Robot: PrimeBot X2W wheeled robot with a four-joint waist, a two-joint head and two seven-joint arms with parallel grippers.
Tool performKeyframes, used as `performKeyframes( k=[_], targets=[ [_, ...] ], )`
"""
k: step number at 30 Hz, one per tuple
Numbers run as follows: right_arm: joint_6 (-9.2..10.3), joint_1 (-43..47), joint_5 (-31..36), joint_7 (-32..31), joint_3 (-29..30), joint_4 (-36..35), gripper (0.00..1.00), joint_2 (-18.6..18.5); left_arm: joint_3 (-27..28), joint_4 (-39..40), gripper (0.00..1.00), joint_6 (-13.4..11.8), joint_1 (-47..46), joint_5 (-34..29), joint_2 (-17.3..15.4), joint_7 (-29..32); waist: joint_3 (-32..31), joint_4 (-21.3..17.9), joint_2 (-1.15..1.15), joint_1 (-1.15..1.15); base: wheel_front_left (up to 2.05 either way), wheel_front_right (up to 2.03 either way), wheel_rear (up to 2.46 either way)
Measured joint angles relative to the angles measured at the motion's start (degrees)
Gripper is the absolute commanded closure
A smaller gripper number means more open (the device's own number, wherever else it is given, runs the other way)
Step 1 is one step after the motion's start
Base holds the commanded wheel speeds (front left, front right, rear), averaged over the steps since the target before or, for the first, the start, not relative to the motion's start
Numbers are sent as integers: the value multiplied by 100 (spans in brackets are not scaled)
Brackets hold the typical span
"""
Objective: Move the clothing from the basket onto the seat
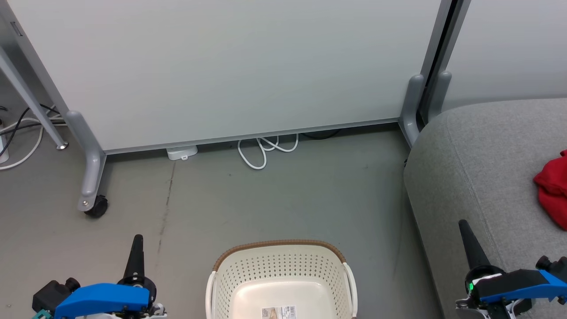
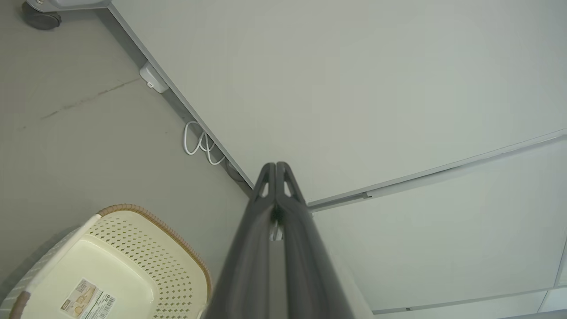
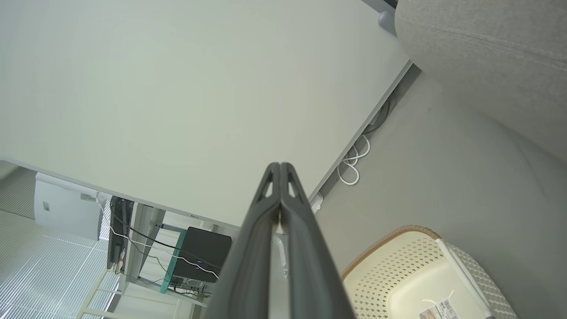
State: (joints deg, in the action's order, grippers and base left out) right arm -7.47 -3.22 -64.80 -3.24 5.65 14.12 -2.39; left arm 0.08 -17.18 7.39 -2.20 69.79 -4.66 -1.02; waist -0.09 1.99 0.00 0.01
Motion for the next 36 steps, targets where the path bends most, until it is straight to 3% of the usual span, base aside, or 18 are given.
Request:
performKeyframes(
  k=[36],
  targets=[
    [0,-194,-1873,-225,54,-4,100,-19,409,213,100,0,-244,1564,98,495,17,-125,0,0,0,0,0]
  ],
)
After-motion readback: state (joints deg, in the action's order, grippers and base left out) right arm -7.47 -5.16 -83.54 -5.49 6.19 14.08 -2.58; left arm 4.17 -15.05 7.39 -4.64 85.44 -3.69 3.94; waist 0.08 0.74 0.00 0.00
